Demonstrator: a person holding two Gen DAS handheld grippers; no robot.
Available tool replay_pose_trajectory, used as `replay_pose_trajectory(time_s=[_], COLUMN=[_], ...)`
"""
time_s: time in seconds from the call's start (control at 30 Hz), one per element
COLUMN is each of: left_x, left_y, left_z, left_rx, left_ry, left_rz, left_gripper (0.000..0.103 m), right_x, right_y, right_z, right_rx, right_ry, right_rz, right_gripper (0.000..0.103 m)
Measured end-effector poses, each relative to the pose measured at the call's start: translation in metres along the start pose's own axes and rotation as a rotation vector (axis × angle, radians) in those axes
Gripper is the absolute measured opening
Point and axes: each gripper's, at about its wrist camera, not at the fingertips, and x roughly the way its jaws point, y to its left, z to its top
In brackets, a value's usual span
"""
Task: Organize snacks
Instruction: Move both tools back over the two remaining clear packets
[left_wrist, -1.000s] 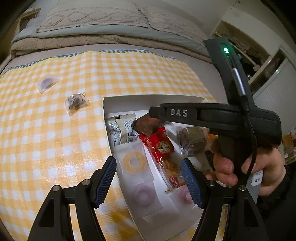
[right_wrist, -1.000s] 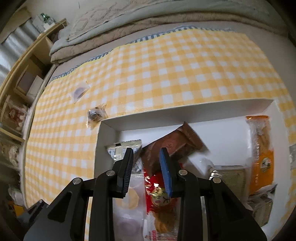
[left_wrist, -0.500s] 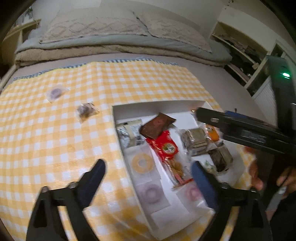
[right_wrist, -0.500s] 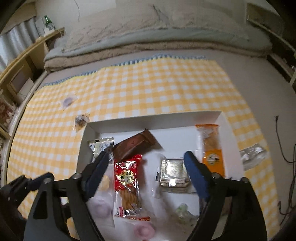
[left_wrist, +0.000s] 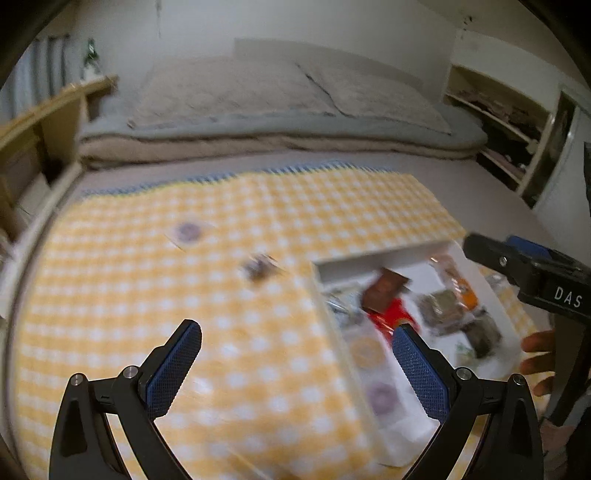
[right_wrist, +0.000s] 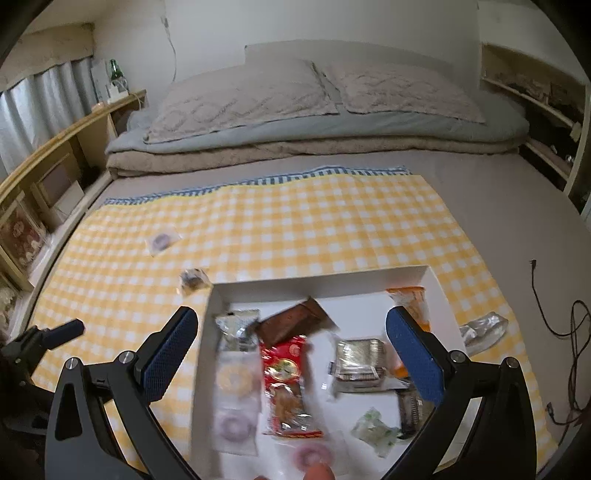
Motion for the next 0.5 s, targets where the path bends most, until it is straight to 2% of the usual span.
replay_pose_trajectory(time_s=[0.23,0.37,0.5], left_x=[-0.032,-0.035,-0.022], left_y=[0.055,0.076,0.089], left_z=[0.022,0.037,0.05], left_rx=[-0.072,-0.122,-0.119], left_ry=[-0.084,-0.126,-0.148], left_rz=[0.119,0.14,0.145], left_gripper=[0.103,0.103,0.103], right_x=[0.012,0.025,0.043], right_y=[0.029,0.045,0.062], right_z=[0.016,0.025,0.035], right_rx=[0.017,0.032,0.023], right_ry=[-0.029,-0.029,-0.034], right_rz=[0.029,0.029,0.038], right_gripper=[0.103,0.103,0.103])
